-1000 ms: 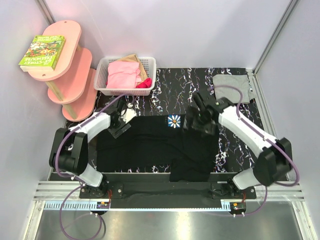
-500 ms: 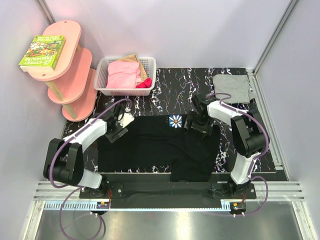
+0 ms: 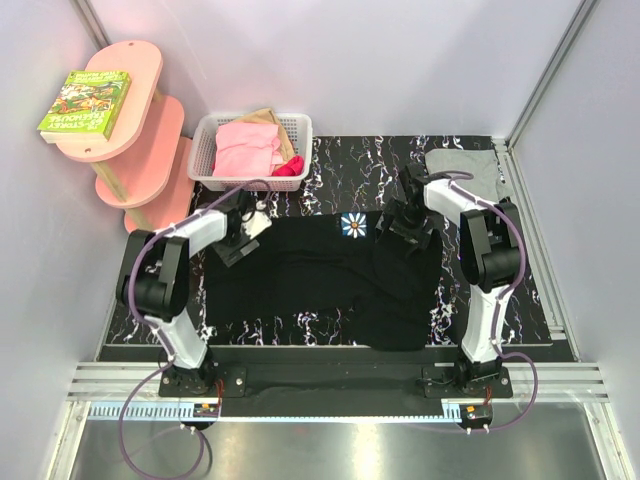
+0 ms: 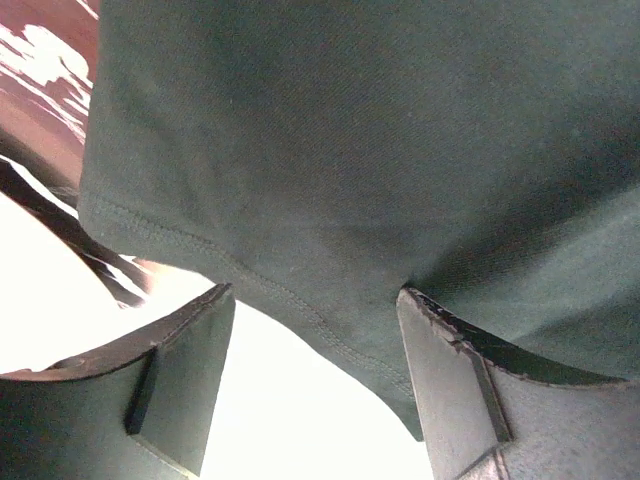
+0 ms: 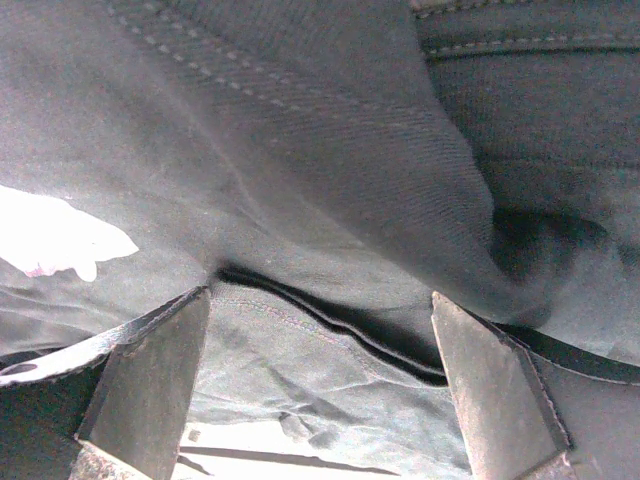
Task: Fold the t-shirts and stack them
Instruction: Fold the flattened tshirt in 1/3 of the way
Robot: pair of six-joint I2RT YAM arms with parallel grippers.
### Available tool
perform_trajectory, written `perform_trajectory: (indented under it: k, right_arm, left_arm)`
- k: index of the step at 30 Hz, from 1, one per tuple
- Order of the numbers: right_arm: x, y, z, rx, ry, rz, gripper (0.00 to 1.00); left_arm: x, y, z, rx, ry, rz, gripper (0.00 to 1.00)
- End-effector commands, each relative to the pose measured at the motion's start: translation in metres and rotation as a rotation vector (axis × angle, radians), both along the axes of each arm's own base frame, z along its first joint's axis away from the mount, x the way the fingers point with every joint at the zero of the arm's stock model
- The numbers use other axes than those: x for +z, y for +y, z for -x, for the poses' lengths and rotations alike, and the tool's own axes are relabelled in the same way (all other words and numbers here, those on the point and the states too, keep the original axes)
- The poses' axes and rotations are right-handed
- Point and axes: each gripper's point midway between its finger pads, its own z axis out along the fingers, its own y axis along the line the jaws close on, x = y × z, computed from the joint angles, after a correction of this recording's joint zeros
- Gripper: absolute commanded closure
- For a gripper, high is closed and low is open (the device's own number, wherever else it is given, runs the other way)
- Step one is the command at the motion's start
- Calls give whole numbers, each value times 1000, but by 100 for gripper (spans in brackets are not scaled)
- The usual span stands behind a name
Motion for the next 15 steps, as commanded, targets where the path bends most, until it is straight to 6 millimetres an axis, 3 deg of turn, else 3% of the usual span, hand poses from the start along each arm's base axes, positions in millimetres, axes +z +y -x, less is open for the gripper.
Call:
perform_trajectory:
  k: [1,3,6,9,10,12,13,14,15]
  right_arm:
    - [-33,-10,-36,10,-67,41,0]
    - [-34,-13,-40,12,-62,49,0]
    - [-29,-19,-47,20,-72,86,0]
    - [-6,-24,-58,31,-115,115,0]
    - [15,-27,-61,32,-162,134,0]
    - [44,-31,-63,51,-238,198,0]
    - [75,-23,-59,81,-310,204,0]
    - [90,-19,-54,98,-340,214,0]
    - [114,-18,-44,104,-392,218,0]
  left_arm:
    - [6,-2,-50,5,-98,-19,28]
    - [8,-1,-64,13,-112,-37,29]
    - [12,1,-68,23,-126,-44,29]
    - [31,7,-64,36,-184,-66,29]
    - [57,11,-65,49,-253,-73,29]
    - [83,15,-56,63,-311,-64,26]
    - [117,13,-50,66,-396,-28,24]
    - [127,13,-40,65,-408,-16,21]
    - [156,15,-29,73,-483,8,20]
